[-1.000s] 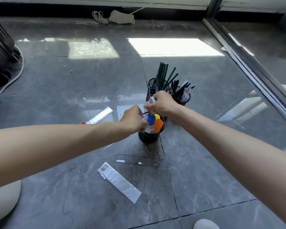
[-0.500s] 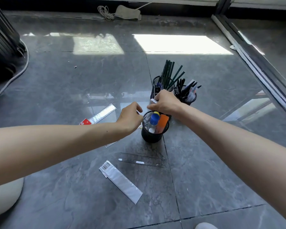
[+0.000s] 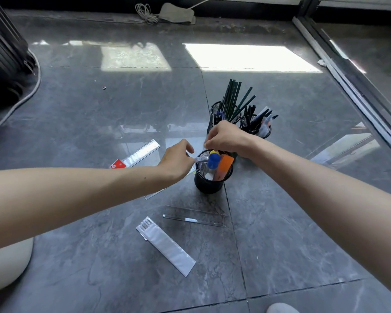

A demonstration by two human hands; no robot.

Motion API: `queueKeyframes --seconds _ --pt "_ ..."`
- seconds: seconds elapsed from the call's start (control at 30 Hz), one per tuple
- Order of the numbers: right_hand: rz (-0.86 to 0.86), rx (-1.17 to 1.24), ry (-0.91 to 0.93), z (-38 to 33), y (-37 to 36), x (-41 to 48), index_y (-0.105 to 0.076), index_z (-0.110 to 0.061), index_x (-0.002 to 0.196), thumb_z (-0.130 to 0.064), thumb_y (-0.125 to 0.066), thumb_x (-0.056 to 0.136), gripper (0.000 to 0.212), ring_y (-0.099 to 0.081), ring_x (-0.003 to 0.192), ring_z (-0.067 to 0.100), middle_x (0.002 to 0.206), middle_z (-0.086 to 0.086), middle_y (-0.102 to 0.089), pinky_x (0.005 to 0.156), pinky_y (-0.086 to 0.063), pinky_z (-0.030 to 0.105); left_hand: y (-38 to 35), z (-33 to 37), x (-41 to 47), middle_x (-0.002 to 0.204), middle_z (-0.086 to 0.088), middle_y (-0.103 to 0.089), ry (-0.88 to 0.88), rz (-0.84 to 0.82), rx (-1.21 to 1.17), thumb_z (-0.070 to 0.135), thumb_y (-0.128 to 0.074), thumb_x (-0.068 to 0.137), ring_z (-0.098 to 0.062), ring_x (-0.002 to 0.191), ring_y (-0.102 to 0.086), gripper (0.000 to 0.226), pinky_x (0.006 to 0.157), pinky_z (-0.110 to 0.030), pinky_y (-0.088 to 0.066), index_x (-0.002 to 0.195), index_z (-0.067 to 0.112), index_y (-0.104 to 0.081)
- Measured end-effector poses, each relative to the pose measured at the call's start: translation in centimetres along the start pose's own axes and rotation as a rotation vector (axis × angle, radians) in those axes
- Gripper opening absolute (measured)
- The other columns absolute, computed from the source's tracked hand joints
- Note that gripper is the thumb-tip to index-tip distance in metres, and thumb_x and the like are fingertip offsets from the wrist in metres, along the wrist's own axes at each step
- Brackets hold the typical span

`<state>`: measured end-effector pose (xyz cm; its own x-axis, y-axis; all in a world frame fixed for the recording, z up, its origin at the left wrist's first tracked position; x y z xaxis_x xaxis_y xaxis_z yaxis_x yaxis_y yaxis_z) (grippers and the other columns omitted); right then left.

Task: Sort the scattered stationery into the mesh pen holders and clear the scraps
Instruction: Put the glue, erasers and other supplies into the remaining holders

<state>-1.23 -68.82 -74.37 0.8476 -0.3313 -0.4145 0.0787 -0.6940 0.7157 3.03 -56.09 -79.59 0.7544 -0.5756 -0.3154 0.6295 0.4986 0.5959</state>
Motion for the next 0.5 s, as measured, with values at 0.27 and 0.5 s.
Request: queueKeyframes --seconds 0.27,0.5 --pt "-0.008 0.148 -0.063 0.0 -0.2 0.0 -0.056 -0.012 0.103 0.008 -0.041 0.080 0.034 -0.050 0.068 0.019 0.076 0.009 -0.051 0.061 -0.045 0.029 -0.9 0.6 0.0 0.103 -0.012 -0.064 -0.083 -0.125 0.122 0.021 -0.059 0.089 -0.026 0.091 -0.061 0.029 0.077 -0.032 -0.046 0.116 0.013 -0.051" --pt "0.017 0.211 -0.027 0.6 0.0 -0.2 -0.061 0.000 0.110 0.000 -0.076 0.074 0.038 -0.063 0.076 0.022 0.090 0.013 -0.062 0.077 -0.058 0.035 -1.1 0.5 0.5 0.101 -0.016 -0.059 0.021 -0.112 0.069 0.016 -0.060 0.086 -0.027 0.079 -0.062 0.036 0.057 -0.031 -0.046 0.116 0.013 -0.039"
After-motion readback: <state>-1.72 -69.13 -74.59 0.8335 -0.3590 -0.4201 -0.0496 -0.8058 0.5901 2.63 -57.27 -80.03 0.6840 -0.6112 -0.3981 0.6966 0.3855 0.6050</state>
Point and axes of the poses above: each hand's wrist, its own x-axis towards the middle knuckle, its own y-axis out of the back of the hand, z = x × y, the point moved 5 cm from there along x, towards the middle knuckle
